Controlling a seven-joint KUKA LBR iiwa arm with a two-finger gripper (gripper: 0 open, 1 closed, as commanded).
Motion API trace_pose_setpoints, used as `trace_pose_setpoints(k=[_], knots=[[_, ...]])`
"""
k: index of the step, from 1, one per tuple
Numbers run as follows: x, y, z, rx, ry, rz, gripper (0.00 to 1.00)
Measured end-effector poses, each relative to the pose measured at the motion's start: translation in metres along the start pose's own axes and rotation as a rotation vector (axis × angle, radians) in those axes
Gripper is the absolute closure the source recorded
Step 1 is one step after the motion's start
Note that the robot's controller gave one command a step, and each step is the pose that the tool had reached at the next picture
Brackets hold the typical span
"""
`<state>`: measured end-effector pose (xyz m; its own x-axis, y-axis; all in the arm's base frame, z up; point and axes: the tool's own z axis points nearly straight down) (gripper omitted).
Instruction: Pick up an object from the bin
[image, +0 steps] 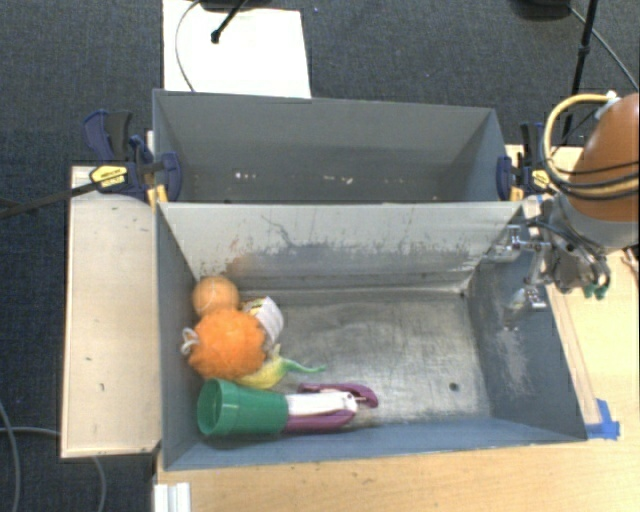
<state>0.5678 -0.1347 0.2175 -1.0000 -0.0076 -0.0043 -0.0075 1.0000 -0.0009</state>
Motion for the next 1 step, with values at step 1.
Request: trace_pose_setpoints(k=[1], knots=[[0.0000,0.0000,0.0000,0.000,0.000,-0.001,0.00]])
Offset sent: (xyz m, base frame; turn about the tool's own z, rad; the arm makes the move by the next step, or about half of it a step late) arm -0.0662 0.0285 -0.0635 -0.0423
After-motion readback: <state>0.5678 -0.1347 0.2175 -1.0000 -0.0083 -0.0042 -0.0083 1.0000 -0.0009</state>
